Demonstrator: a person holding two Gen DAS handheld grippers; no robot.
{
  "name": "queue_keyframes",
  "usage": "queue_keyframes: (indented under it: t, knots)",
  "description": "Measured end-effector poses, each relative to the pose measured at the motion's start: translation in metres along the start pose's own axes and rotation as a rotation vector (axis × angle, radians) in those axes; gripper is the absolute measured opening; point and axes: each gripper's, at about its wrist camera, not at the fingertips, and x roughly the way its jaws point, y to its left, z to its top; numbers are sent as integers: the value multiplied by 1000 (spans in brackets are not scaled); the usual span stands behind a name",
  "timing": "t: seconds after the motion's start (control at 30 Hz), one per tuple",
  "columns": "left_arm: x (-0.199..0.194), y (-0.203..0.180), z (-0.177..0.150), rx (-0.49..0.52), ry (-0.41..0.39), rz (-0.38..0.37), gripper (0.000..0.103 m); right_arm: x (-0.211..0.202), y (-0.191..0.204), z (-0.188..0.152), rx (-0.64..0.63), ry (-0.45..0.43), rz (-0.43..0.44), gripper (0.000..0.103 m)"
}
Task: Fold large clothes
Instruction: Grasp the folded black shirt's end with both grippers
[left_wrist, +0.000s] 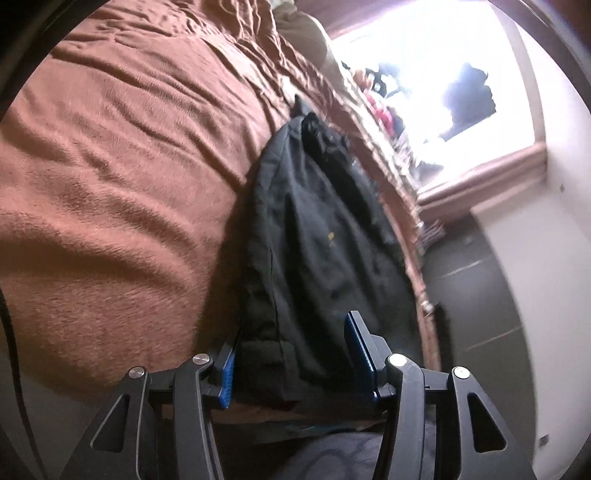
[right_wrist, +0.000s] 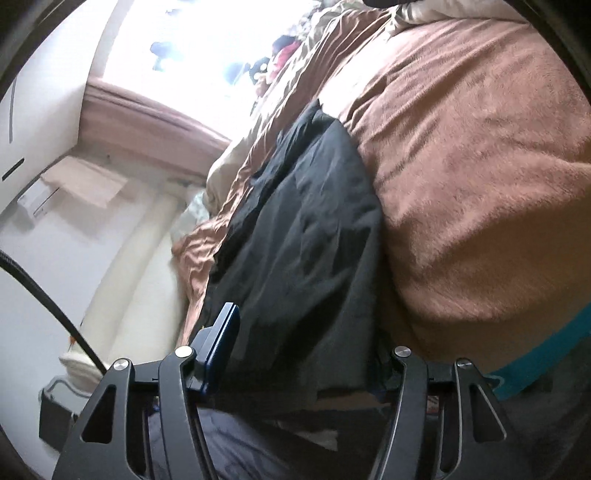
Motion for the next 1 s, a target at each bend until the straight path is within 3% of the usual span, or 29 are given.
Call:
queue_keyframes:
  t: [0.1,0.2,0.27,0.33,0.47,0.6,1.0]
  knots:
    - [5,-7,2,-15,-12,-20,53,8,10,-6,3,-18,-55,45]
    - [15,-11,-1,-26,8,28,50,9,11,-8,34,-34,-77,33]
    - [18,-10,-3,-29,10,91,36,6,12,-9,54,-38,-101,20]
    - [18,-3,-3,-63,0,125,13,1,12,-10,85,-43,-129,2]
    - [2,4,1,-119,-62,157,6,-19,27,-11,68,-83,-122,0]
    - [-8,-18,4,-62,-92,155,2,-33,49,-13,53,-110,-104,0]
    - [-71,-70,17,-8,-205,40,1,-108,124,-20,-45,-187,-23,0]
